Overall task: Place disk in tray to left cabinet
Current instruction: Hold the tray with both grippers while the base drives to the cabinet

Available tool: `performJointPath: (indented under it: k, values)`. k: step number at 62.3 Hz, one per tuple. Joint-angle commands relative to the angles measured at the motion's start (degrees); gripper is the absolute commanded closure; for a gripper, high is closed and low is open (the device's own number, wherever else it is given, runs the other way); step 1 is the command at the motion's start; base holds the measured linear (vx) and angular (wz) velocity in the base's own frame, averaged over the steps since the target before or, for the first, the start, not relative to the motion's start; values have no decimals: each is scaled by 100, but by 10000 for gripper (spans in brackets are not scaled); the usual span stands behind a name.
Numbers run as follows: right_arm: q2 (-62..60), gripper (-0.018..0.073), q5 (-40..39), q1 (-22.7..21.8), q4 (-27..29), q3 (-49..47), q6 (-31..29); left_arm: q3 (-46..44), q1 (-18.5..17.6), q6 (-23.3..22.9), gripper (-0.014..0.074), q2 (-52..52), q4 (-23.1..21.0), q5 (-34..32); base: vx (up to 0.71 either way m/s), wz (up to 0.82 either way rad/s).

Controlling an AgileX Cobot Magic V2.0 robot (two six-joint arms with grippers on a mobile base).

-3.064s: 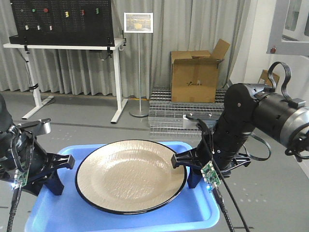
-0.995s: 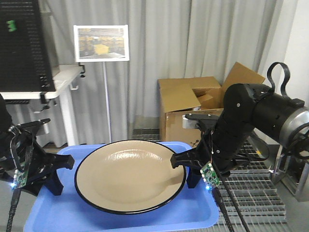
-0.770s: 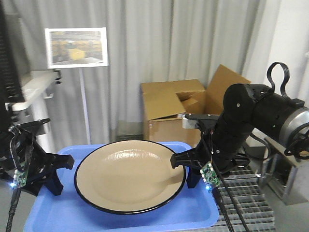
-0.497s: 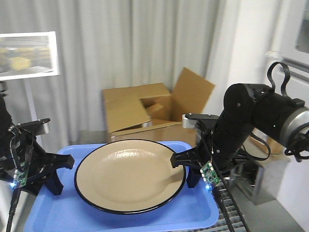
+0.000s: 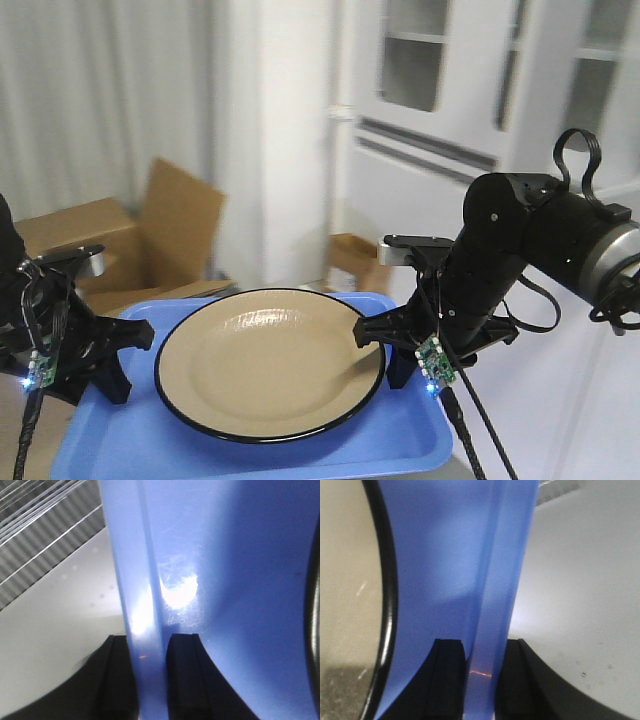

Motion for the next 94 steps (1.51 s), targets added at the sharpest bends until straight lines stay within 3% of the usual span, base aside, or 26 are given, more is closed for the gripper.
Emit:
performJointPath:
  k: [1, 58, 94]
  values:
    - [-384, 564, 105, -49, -226, -194, -100, -206, 1, 56, 596, -343, 69, 62, 22, -83]
    - [-384, 564, 107, -49, -226, -194, -100, -206, 1, 56, 596, -343, 69, 62, 18, -71]
    - [-384, 564, 113, -49, -226, -194, -100, -206, 1, 56, 596, -343, 69, 62, 18, -40]
